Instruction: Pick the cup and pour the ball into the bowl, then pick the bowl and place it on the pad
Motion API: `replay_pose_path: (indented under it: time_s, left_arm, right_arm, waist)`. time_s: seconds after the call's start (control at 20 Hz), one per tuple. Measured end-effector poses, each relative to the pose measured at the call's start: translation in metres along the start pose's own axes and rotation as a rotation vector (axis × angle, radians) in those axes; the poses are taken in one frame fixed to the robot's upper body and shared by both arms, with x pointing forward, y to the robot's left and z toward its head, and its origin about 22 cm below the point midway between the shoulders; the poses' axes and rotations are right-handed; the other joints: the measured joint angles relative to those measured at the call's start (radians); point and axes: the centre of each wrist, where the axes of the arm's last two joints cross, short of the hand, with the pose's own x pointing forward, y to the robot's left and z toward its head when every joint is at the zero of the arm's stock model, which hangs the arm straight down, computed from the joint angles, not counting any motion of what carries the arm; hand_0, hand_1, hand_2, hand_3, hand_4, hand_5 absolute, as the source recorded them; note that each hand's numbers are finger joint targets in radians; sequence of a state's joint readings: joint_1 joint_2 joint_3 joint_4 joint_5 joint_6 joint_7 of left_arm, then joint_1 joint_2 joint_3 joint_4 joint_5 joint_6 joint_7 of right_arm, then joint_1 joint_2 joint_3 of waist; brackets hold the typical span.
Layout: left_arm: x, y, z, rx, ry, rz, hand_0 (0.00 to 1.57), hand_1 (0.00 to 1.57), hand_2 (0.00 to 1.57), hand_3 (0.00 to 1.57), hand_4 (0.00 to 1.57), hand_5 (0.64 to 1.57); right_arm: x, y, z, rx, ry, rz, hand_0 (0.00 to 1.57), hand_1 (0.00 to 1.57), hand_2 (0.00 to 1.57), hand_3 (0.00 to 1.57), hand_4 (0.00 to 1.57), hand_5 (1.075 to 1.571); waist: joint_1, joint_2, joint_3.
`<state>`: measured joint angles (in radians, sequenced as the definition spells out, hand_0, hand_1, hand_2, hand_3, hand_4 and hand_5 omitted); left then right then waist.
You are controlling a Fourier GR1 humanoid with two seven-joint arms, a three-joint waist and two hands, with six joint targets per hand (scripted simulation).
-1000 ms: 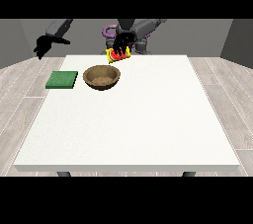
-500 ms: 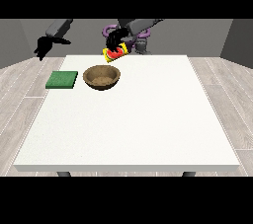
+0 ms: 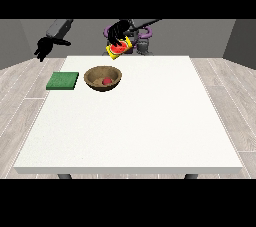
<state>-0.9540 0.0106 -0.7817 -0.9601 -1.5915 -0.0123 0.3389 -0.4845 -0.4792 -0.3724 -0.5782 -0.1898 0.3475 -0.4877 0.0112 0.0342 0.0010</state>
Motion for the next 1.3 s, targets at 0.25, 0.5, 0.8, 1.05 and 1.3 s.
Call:
replay_pose_path:
  time_s: [0.25,0.5,0.8,1.05,1.3]
  left_arm:
    - [-0.016,0.001,0.002,0.026,0.033,0.126,0.0,0.0,1.57,1.57,1.27,1.452]
    - [-0.063,-0.005,0.01,0.132,0.223,0.423,0.28,0.28,1.57,1.57,1.0,1.571]
    - [-0.106,-0.016,0.024,0.223,0.372,0.799,1.24,1.24,1.57,1.24,0.91,1.546]
    - [-0.124,-0.027,0.035,0.324,0.432,1.12,0.78,0.78,0.7,0.09,0.86,1.531]
    - [-0.127,-0.044,0.047,0.429,0.473,1.396,0.0,0.0,0.0,0.0,0.0,1.545]
  right_arm:
    - [-0.007,0.003,0.003,0.003,0.055,-0.036,0.0,0.0,0.0,0.0,0.46,1.557]
    - [-0.002,-0.003,0.002,-0.059,0.06,-0.052,0.0,0.0,0.0,0.0,0.47,1.558]
    - [0.012,-0.004,-0.011,-0.106,0.0,-0.068,0.0,0.0,0.0,0.0,0.22,1.565]
    - [0.018,0.007,-0.021,-0.096,-0.048,-0.111,0.0,0.0,0.0,0.0,0.38,1.569]
    - [0.028,0.035,-0.041,-0.04,-0.073,-0.139,0.0,0.0,0.0,0.0,0.37,1.564]
  waist:
    - [0.033,0.003,-0.0011]
    - [0.126,0.018,-0.0037]
    - [0.19,0.119,-0.0044]
    - [0.193,0.217,-0.0047]
    - [0.155,0.283,-0.0049]
